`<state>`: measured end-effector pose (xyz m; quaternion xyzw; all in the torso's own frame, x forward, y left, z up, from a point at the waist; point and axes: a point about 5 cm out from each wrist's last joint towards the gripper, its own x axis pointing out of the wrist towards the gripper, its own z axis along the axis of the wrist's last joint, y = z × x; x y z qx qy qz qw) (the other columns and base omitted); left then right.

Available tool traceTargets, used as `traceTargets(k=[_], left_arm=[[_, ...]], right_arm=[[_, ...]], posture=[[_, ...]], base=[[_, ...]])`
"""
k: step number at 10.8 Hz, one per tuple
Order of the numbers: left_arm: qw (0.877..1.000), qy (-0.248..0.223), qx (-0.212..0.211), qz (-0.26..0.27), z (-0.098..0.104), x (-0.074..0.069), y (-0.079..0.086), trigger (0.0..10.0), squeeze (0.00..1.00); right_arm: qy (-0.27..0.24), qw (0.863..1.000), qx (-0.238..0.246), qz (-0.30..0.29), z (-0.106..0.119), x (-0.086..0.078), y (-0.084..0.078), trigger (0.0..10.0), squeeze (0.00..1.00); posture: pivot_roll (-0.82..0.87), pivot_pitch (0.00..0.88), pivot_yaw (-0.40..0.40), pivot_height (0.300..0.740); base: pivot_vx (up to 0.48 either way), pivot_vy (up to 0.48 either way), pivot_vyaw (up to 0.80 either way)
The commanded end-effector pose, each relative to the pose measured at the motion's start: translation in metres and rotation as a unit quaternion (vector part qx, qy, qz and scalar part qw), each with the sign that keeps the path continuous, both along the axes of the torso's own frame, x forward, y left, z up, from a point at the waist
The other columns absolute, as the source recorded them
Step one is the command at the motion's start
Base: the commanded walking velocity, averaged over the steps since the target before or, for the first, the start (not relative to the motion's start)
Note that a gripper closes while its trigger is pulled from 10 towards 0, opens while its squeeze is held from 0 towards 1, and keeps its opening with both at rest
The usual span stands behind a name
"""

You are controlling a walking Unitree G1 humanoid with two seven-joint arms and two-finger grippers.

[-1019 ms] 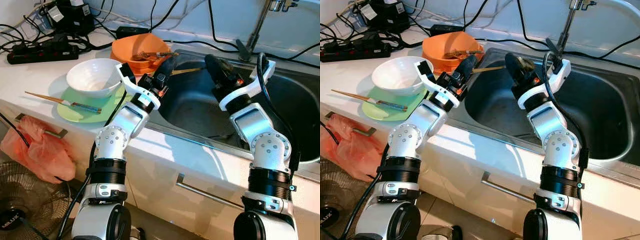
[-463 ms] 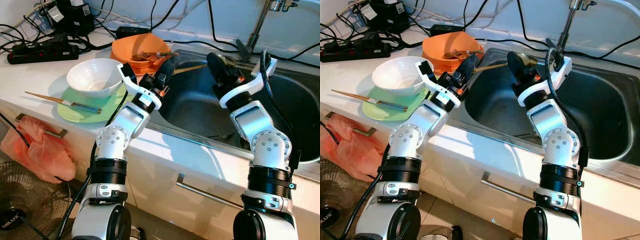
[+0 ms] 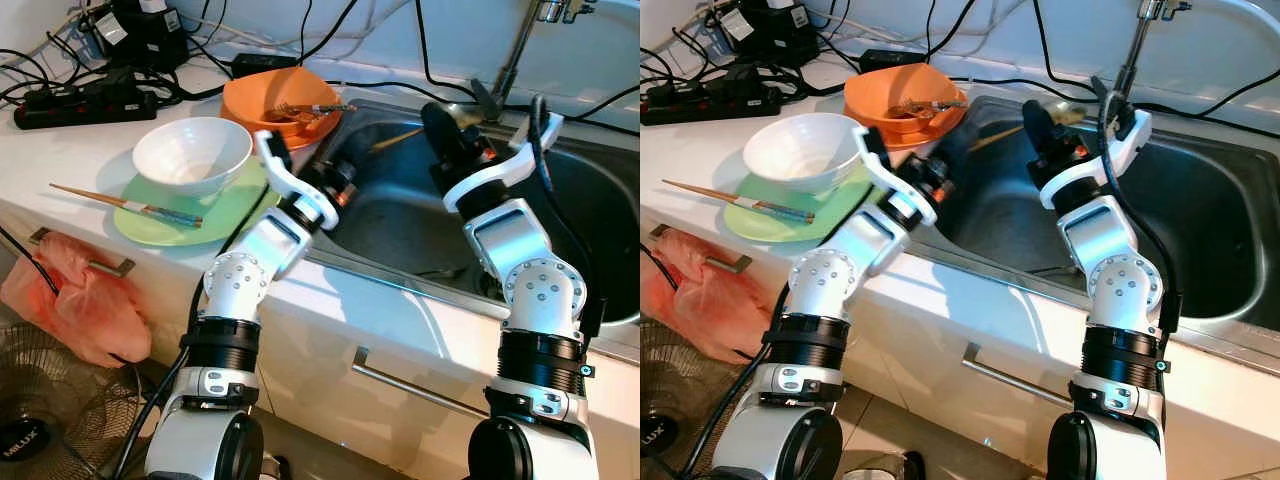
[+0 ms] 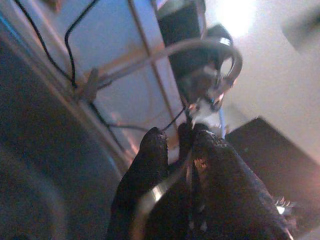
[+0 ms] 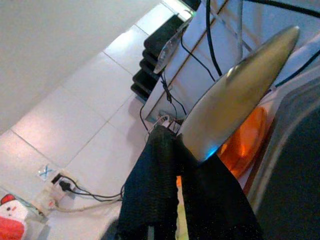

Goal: Kitchen organization

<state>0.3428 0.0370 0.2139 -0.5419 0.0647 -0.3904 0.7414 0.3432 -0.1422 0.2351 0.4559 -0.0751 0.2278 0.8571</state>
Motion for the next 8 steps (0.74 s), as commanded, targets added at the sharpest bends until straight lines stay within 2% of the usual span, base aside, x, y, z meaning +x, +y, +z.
traceTargets(k=[1, 2, 4, 6, 7, 8], left_arm=[[0.998, 0.001, -0.033, -0.059, -0.001, -0.018, -0.035, 10.0, 1.00], [0.997, -0.016, -0.008, -0.076, -0.004, -0.022, -0.036, 10.0, 1.00], [0.998, -0.012, 0.014, -0.067, -0.011, -0.022, -0.032, 10.0, 1.00], [0.995, -0.045, 0.058, -0.068, -0.012, -0.025, -0.027, 10.0, 1.00], [0.990, -0.069, 0.102, -0.063, -0.014, -0.026, -0.021, 10.0, 1.00], [0.980, -0.098, 0.167, -0.054, -0.020, -0.027, -0.011, 10.0, 1.00]], right_arm=[[0.017, 1.000, -0.015, -0.017, -0.003, 0.003, -0.003, 0.0, 0.00], [0.020, 0.999, -0.021, -0.034, -0.004, 0.004, -0.006, 0.0, 0.00], [0.033, 0.996, -0.037, -0.077, -0.008, 0.007, -0.017, 0.0, 0.00], [0.036, 0.991, -0.071, -0.108, -0.010, 0.010, -0.025, 0.0, 0.00], [0.030, 0.983, -0.119, -0.135, -0.012, 0.011, -0.031, 0.0, 0.00], [0.030, 0.969, -0.183, -0.165, -0.017, 0.012, -0.039, 0.0, 0.00]], posture=[[-0.02, 0.046, 0.056, 0.740], [-0.02, 0.046, 0.054, 0.740], [-0.02, 0.046, 0.055, 0.740], [-0.02, 0.046, 0.053, 0.740], [-0.01, 0.046, 0.050, 0.740], [-0.01, 0.049, 0.050, 0.740]], base=[[0.000, 0.000, 0.00], [0.000, 0.000, 0.00], [0.000, 0.000, 0.00], [0.000, 0.000, 0.00], [0.000, 0.000, 0.00], [0.000, 0.000, 0.00]])
